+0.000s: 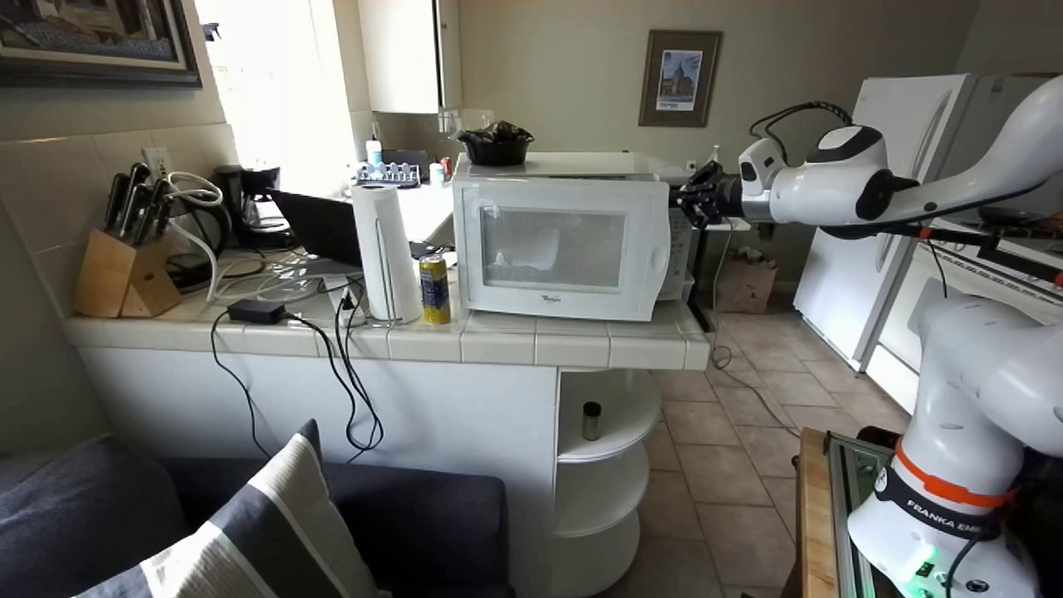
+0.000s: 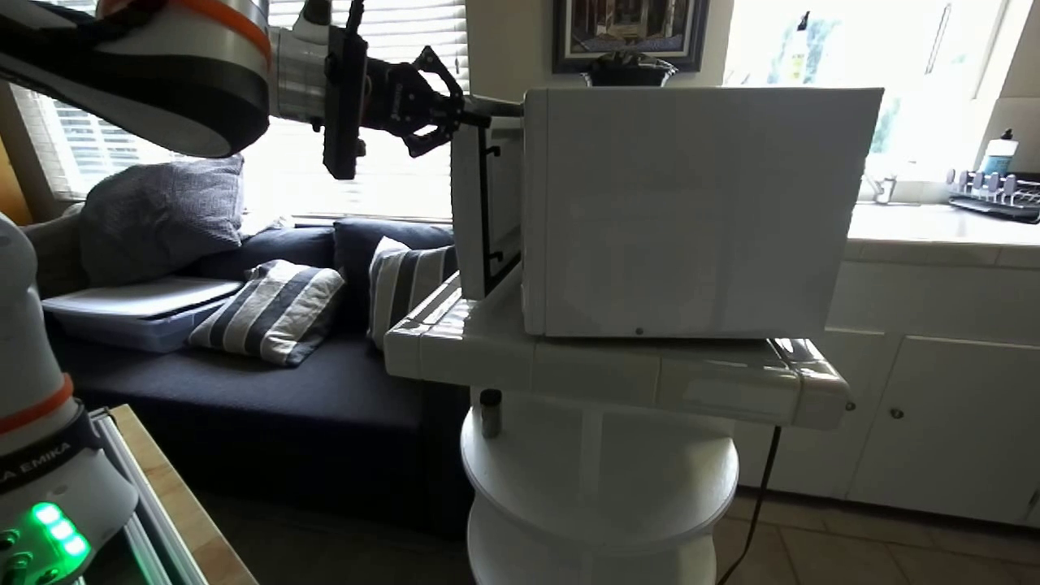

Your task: Open the microwave.

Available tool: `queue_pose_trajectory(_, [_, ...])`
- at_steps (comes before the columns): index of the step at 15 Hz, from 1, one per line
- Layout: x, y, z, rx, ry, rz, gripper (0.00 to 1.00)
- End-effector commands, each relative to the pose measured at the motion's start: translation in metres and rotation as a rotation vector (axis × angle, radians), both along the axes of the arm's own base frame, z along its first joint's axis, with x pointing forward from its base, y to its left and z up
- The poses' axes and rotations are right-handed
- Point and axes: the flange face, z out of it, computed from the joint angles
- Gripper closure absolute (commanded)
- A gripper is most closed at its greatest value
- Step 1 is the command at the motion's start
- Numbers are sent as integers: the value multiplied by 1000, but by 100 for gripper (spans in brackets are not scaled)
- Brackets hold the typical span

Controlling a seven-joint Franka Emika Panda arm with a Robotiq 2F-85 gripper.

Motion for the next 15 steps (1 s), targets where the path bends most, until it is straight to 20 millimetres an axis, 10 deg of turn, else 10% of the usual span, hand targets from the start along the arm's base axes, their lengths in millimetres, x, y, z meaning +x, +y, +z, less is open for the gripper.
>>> queue_pose_trajectory(1, [-16, 22, 7, -23, -25, 101, 100])
queue_pose_trajectory(9, [-67, 71, 2, -81, 42, 471, 100])
queue_pose_trajectory(15, [-80, 61, 2, 104, 94, 596, 100])
